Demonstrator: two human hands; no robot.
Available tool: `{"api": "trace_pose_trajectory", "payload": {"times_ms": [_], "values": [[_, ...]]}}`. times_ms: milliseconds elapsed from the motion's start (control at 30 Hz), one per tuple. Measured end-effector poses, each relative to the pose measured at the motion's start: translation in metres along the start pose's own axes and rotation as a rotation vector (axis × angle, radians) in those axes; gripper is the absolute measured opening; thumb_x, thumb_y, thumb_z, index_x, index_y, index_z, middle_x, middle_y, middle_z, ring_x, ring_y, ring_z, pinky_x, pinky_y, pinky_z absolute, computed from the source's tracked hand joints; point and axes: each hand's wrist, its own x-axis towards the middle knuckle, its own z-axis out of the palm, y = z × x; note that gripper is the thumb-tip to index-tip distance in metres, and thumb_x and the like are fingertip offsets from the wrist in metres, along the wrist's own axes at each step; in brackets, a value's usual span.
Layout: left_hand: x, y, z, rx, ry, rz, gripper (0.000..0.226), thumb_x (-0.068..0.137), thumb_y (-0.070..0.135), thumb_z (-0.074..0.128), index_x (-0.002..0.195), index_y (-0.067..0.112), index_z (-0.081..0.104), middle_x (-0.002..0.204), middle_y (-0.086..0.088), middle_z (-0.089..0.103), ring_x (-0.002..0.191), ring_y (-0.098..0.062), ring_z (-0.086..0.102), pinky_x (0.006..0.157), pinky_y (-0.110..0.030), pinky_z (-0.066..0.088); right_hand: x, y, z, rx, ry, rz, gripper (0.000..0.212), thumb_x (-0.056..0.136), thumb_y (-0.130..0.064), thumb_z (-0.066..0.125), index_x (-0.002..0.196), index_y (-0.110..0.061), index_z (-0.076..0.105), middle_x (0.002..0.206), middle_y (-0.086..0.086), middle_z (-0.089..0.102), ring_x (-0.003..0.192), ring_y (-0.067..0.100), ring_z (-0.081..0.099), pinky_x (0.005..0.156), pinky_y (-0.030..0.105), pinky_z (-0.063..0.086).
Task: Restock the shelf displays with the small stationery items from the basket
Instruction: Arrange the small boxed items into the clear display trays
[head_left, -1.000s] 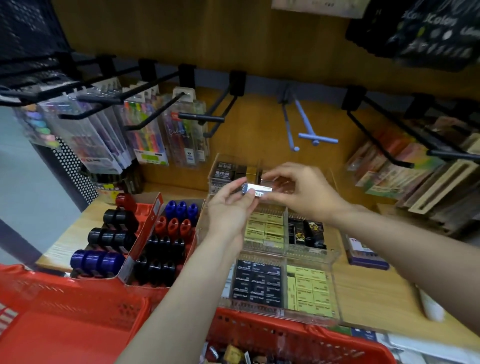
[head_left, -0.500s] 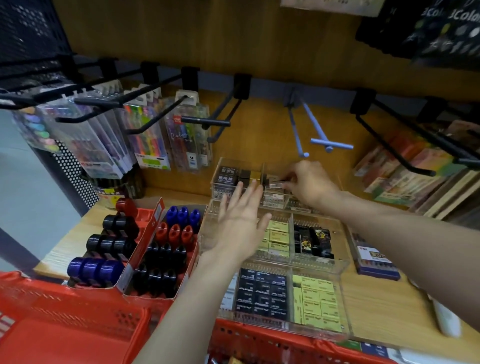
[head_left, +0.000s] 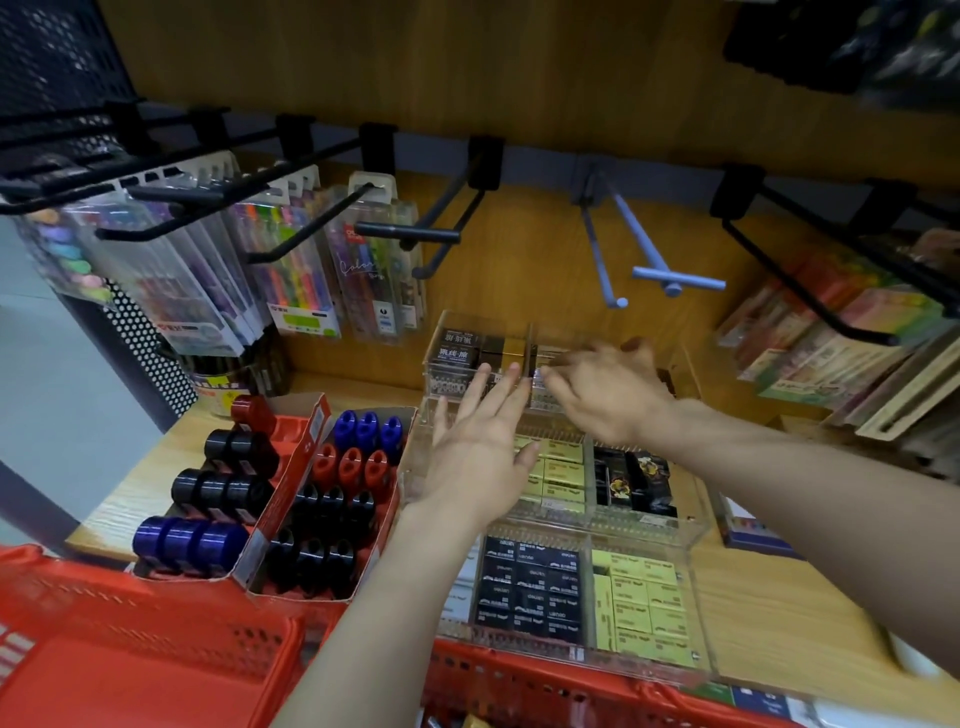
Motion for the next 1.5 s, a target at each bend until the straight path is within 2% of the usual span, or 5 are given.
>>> {"api": "trace_pose_trajectory", "payload": {"times_ms": [200,333,467,867,1500], "values": [[0.001,0.003,-0.005,0.015,-0.053,-0.015,0.075,0.1,0.038,0.05,0.157,0.032,0.002,0.163,0.018,-0.012,0.148,-0.007,-0.018,0.122,-0.051,-0.005,-0.002,-0.004,-0.012,0.042,-0.072,-0.01,0.062,0.101,-0.056,0.011,0.124,-0.033,0.063,0.148,-0.005,0.044,0.141,0.024,0.027,0.109,0.06,0.014],[-0.003,0.01,-0.012,0.023,0.002,0.012,0.062,0.099,0.029,0.052,0.154,0.031,0.023,0.165,0.01,0.002,0.151,-0.011,-0.005,0.123,-0.046,-0.003,-0.04,0.027,-0.016,0.327,0.298,0.033,0.027,0.096,-0.023,0.049,0.119,-0.022,0.064,0.125,0.003,0.059,0.106,0.02,0.058,0.094,0.037,0.047],[-0.014,0.031,-0.002,-0.131,0.082,0.086,0.036,0.097,0.021,0.056,0.132,0.028,0.056,0.146,0.007,0.042,0.14,-0.014,0.031,0.119,-0.036,0.024,-0.076,0.047,-0.013,0.271,0.004,0.2,0.024,0.094,-0.014,0.059,0.115,-0.022,0.068,0.109,0.004,0.07,0.088,0.017,0.066,0.08,0.028,0.057],[-0.029,0.038,0.032,-0.259,-0.117,0.137,0.036,0.094,0.019,0.062,0.13,0.022,0.061,0.134,0.004,0.055,0.128,-0.015,0.046,0.111,-0.036,0.039,-0.053,0.003,0.017,0.061,-0.339,0.396,0.054,0.087,-0.044,0.068,0.124,-0.01,0.051,0.089,0.004,0.049,0.082,0.021,0.055,0.06,0.028,0.047],[-0.01,0.063,0.007,-1.368,-0.058,-0.317,0.023,0.088,0.023,0.071,0.11,0.021,0.067,0.102,0.0,0.076,0.095,-0.014,0.073,0.093,-0.033,0.054,-0.099,0.024,-0.014,0.434,0.292,-0.067,0.055,0.075,-0.021,0.079,0.125,-0.017,0.056,0.123,-0.002,0.061,0.115,0.017,0.054,0.099,0.032,0.044]]}}
